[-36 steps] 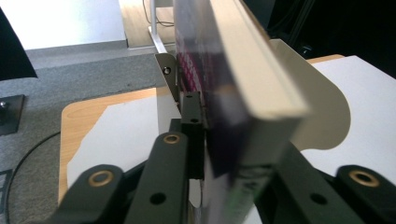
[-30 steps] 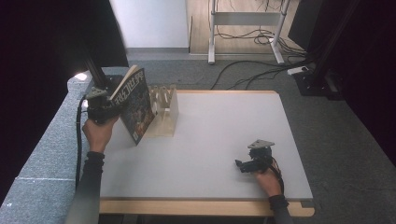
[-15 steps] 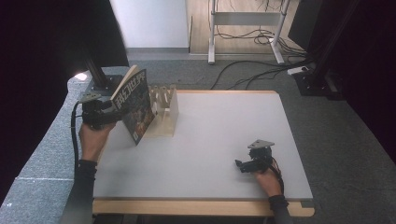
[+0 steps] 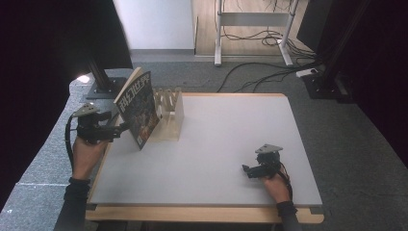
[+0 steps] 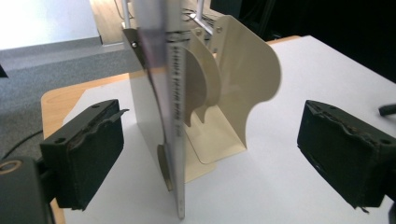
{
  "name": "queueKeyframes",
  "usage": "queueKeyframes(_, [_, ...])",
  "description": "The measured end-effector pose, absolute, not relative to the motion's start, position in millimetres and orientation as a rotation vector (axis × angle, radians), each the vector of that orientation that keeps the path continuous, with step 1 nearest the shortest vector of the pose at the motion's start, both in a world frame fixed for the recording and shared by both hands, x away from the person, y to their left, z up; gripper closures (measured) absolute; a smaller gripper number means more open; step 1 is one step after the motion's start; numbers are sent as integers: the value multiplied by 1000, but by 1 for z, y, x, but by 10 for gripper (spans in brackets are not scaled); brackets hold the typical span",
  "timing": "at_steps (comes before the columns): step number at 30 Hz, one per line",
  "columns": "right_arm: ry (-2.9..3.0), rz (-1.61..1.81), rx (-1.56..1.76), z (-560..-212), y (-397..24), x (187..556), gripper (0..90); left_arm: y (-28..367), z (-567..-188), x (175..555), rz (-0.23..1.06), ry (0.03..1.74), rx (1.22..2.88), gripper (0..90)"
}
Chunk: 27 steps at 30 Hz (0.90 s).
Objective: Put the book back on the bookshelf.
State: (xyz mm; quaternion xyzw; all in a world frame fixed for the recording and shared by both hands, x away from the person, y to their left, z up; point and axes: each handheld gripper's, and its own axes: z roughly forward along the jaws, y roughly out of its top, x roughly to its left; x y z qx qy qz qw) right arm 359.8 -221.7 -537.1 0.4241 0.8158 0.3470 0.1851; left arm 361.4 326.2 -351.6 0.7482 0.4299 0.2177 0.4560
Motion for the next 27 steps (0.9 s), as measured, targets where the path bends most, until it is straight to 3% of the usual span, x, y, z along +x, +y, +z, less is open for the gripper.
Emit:
queueKeyframes(7, [2298, 979, 1192, -537, -222, 360, 0, 311, -350, 346, 504, 976, 1892, 13])
queueKeyframes(27, [2299, 976, 1198, -537, -221, 360, 0, 236, -385, 341, 382, 777, 2037, 0])
